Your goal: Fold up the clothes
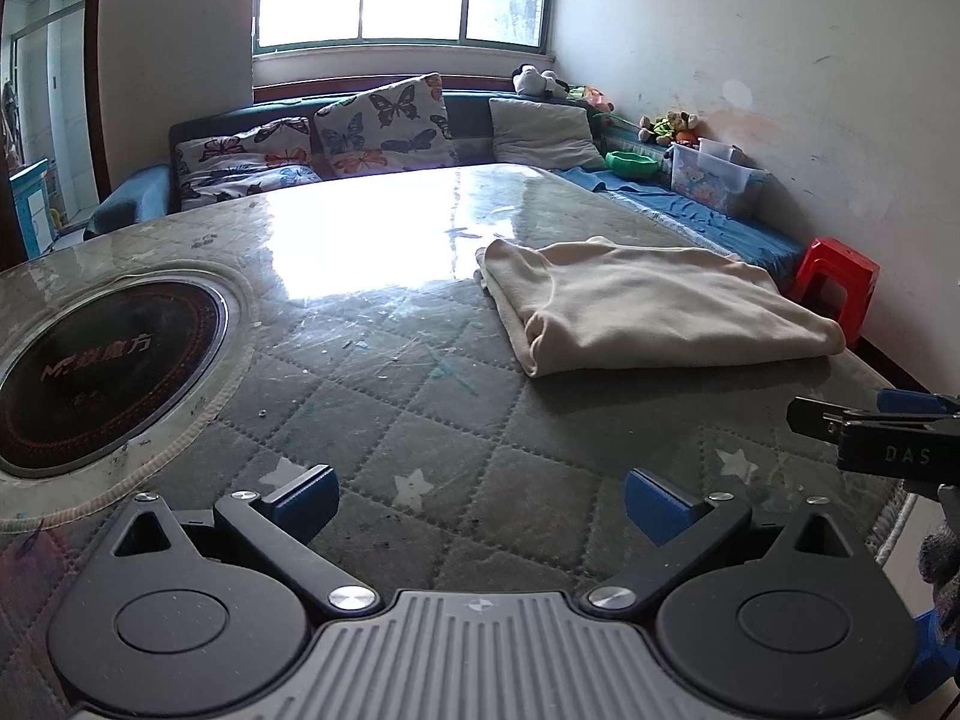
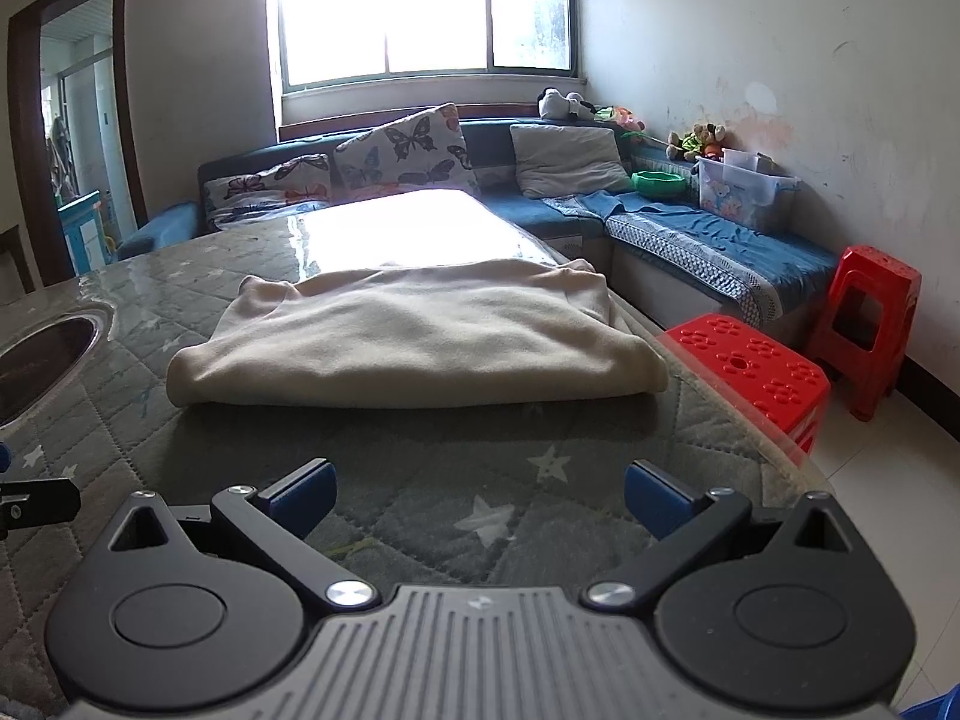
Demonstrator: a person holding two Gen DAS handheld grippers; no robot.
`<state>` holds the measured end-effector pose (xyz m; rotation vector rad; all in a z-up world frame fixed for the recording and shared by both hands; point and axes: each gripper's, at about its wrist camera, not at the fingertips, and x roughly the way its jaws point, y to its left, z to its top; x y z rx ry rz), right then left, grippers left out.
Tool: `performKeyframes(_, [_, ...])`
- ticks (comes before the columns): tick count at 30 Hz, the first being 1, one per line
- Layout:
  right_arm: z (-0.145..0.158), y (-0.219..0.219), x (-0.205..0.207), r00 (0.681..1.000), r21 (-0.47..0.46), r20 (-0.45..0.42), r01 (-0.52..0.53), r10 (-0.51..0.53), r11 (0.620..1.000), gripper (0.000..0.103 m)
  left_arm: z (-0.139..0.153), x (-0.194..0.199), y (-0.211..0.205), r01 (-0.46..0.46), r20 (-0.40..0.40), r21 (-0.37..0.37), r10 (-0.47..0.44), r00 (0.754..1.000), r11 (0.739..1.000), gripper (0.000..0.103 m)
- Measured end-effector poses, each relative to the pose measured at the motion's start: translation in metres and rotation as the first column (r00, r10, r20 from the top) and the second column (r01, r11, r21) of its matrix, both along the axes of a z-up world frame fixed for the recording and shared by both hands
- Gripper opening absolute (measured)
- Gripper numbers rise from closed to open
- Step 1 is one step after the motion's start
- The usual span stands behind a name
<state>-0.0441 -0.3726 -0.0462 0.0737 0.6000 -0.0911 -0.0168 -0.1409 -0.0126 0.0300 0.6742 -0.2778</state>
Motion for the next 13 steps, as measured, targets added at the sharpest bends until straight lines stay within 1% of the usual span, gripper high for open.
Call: performKeyframes(13, [0.0018, 0.0034, -0.0059, 1.000, 0.002, 0.009, -0.011, 0.011, 1.000, 0.103, 0.0035, -0.0088, -0.0049, 0.012, 0.017, 0.014, -0.013, 1.000, 1.000, 0.103])
